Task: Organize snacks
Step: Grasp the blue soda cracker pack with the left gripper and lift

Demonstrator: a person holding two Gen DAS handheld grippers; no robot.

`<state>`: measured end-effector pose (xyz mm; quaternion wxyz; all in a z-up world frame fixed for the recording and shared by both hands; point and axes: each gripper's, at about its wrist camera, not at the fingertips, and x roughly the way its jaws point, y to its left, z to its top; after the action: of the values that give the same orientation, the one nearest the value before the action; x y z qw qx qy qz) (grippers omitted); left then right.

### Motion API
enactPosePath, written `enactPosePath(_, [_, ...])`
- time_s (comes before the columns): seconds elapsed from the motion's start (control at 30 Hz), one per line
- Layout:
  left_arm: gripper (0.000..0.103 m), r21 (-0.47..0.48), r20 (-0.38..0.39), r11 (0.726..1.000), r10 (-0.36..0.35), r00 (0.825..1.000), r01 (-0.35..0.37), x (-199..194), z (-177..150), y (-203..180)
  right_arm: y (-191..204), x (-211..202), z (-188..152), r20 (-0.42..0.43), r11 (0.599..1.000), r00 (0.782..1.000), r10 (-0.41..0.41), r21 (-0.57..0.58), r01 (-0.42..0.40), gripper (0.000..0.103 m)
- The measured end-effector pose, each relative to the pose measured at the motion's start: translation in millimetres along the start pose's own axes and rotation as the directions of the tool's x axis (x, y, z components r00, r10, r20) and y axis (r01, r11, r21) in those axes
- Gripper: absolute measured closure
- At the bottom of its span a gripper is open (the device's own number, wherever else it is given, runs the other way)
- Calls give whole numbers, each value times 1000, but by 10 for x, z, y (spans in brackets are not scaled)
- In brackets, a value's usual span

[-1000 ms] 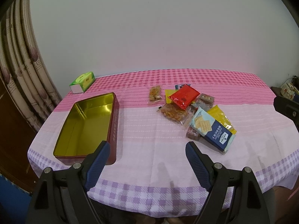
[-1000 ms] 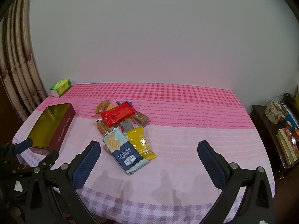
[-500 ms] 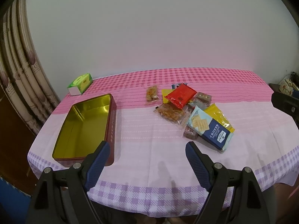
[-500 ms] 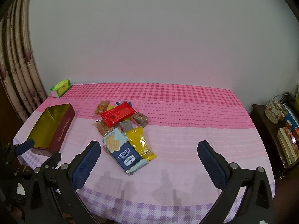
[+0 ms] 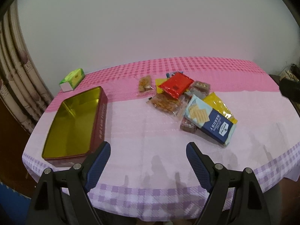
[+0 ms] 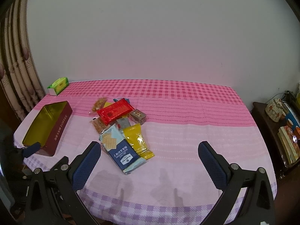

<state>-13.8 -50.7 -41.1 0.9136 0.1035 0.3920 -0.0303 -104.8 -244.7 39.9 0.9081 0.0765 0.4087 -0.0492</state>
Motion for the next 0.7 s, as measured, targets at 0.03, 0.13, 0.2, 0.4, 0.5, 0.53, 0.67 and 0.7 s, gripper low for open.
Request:
enactPosePath(0.03, [18,4,-6,1000,-6,1000,6,38,-6,-22,-15,5,-1,0,1000,1000,-2,2,2,0])
enactPosePath(0.13, [18,8,-25,999,-44,999,44,149,-11,-105,-78,9,14,6,1000,1000,-15,10,15,0])
enactPosePath(0.2, [18,-5,-36,996,-86,996,86,236,10,-182,-156,4,41,13,999,999,-44,13,44,0])
enactPosePath(0.4, [18,-69,-21,979,-193,981,192,503,159,-546,-574,82,96,7,990,994,-105,97,103,0])
enactPosePath(0.5, [18,-110,-9,972,-211,977,209,633,280,-714,-751,143,82,-7,984,995,-101,145,101,0])
enactPosePath(0.53, [18,-143,-22,971,-196,980,191,714,332,-762,-801,167,81,-10,983,995,-95,160,95,0])
enactPosePath(0.67, [18,-204,-56,969,-151,987,137,924,461,-889,-837,198,64,-14,982,997,-79,172,80,0])
enactPosePath(0.7, [19,-200,-59,972,-138,989,124,955,476,-923,-838,209,59,-16,982,997,-71,173,72,0])
